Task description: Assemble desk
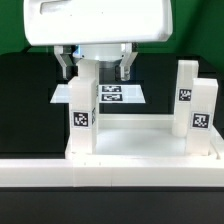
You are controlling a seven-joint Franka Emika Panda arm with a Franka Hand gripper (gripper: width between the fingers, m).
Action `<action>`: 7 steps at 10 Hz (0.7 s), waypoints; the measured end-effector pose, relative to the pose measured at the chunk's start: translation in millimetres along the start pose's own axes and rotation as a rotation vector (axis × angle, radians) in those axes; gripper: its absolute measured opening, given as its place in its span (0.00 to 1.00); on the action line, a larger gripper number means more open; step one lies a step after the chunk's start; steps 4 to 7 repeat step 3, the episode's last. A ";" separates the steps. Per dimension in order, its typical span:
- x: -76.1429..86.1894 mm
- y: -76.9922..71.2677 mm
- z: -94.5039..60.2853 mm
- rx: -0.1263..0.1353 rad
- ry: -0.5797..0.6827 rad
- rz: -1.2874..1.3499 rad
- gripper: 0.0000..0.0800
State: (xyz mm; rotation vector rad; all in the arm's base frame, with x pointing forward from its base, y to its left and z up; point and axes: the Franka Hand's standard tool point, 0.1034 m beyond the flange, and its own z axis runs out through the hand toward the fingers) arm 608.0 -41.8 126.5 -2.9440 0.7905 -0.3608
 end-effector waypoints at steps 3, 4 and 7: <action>0.0 0.0 0.1 0.000 0.000 0.000 0.81; 0.0 0.0 0.1 0.000 0.000 0.000 0.81; 0.0 0.0 0.1 0.000 0.000 0.000 0.81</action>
Offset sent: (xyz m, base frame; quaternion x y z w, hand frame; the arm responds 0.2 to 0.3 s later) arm 0.0000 0.0000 0.0000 0.0000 0.0000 0.0000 1.0000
